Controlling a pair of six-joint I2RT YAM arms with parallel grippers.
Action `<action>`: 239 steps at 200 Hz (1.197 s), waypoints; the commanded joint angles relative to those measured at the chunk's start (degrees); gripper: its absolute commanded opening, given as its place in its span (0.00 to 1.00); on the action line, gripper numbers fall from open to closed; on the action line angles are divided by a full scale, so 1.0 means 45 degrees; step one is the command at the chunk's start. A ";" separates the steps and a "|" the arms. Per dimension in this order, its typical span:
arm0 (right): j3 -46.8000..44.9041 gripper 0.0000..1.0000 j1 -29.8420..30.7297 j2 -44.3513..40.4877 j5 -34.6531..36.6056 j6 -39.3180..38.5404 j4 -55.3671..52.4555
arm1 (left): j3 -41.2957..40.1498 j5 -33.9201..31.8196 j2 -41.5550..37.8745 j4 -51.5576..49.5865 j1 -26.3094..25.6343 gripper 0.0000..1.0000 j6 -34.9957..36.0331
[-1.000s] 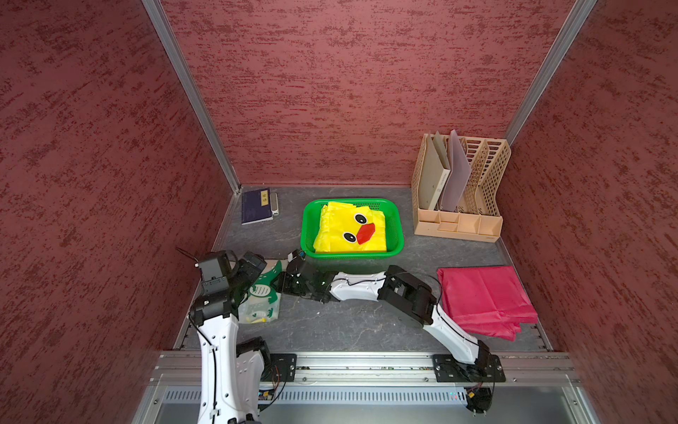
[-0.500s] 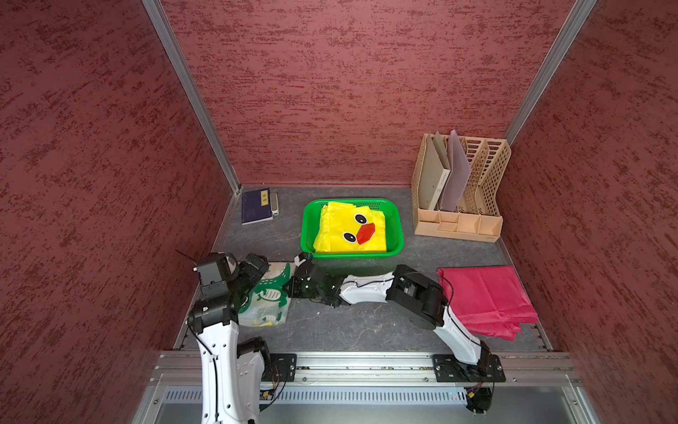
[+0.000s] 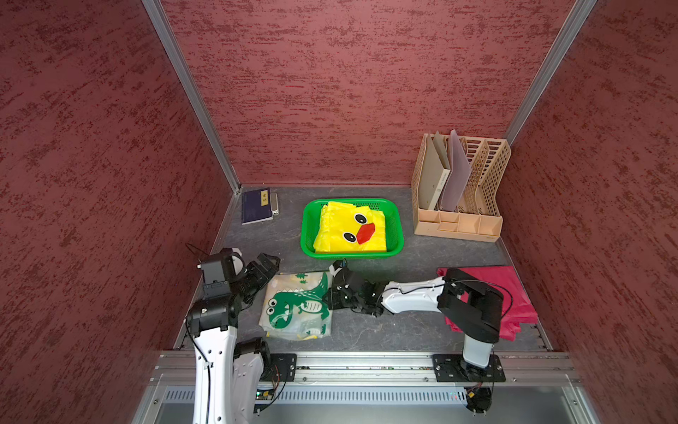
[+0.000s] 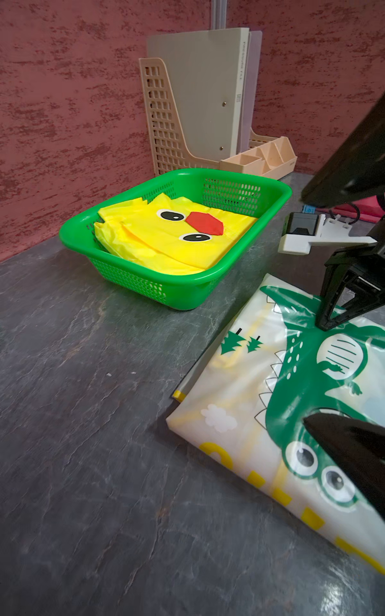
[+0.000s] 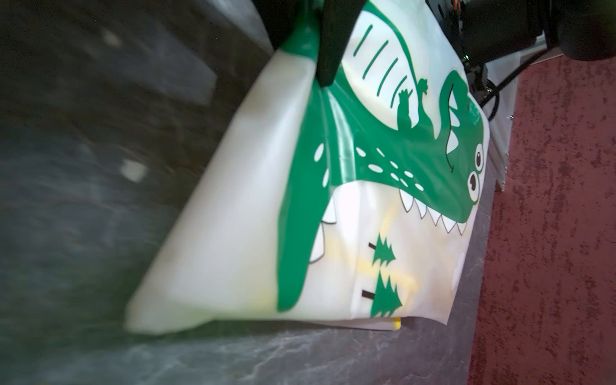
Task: Put the folded raincoat in the basket
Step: Move the raincoat to the center of the board, then pick up the raincoat from the center of the board.
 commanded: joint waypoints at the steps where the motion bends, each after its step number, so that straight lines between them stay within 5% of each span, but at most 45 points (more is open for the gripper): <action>1: -0.0888 0.06 -0.0234 -0.1032 0.0783 -0.1056 -0.1569 | -0.0155 -0.0298 0.0085 0.0049 -0.1162 1.00 -0.0384; 53: -0.3280 0.07 -0.1433 -0.3785 0.1453 -0.1678 -0.3245 | -0.0786 -0.1168 0.0395 0.0481 -0.3955 1.00 -0.0944; 87: -0.3937 0.18 -0.1749 -0.5084 0.1804 -0.2069 -0.4402 | -0.1148 -0.1399 0.0870 0.1087 -0.5447 1.00 -0.1225; 99: -0.4081 0.29 -0.1826 -0.5391 0.1913 -0.2076 -0.4764 | -0.1288 -0.1453 0.1324 0.1321 -0.6007 1.00 -0.1220; 113: -0.4218 0.55 -0.1904 -0.5796 0.1850 -0.2059 -0.5118 | -0.1466 -0.1613 0.1948 0.1624 -0.6752 1.00 -0.1170; 135: -0.4099 0.68 -0.1934 -0.6513 0.1802 -0.1834 -0.6008 | -0.1680 -0.2609 0.2719 0.1882 -0.7711 1.00 -0.1177; 186: -0.3564 0.78 -0.1927 -0.8616 0.1939 -0.0022 -0.8770 | -0.2493 -0.3340 0.3031 0.2987 -0.7821 1.00 -0.0526; 239: -0.4634 0.82 -0.1924 -0.9091 0.0602 0.1091 -0.6265 | -0.3143 -0.1728 0.4712 0.5621 -0.7704 1.00 -0.0422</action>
